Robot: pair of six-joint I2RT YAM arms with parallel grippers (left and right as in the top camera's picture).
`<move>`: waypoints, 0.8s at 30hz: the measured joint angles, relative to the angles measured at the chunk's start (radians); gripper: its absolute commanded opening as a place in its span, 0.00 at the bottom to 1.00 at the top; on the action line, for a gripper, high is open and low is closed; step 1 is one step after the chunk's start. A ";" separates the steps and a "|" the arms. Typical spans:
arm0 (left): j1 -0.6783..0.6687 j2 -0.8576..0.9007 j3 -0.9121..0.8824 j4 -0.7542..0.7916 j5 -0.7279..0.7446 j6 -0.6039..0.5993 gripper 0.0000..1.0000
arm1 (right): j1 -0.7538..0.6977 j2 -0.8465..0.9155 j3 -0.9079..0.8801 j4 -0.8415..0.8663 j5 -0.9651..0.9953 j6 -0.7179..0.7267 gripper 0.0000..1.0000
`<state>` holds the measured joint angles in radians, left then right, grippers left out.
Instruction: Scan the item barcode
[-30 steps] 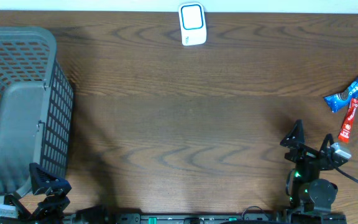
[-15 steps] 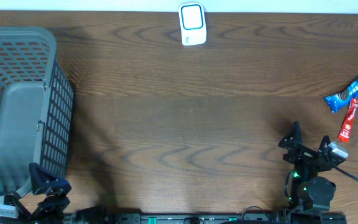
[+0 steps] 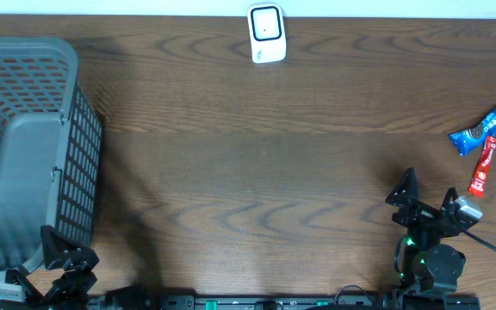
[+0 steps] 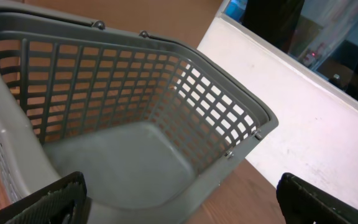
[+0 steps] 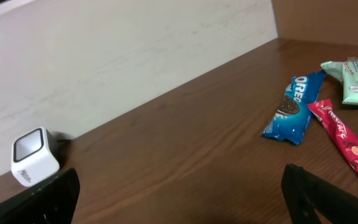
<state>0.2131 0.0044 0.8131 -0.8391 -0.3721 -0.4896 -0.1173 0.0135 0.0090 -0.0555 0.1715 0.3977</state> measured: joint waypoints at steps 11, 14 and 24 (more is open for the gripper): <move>0.000 0.000 -0.025 0.043 0.072 -0.005 0.98 | 0.000 0.000 0.000 0.000 0.000 0.000 0.99; -0.001 0.000 -0.107 0.161 0.117 0.004 0.98 | 0.000 0.000 0.000 0.000 0.000 0.000 0.99; -0.116 0.003 -0.500 0.639 0.292 0.096 0.98 | 0.000 -0.001 0.000 0.000 0.000 0.000 0.99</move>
<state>0.0967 0.0074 0.3130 -0.2001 -0.0803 -0.3939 -0.1173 0.0124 0.0090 -0.0555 0.1715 0.3973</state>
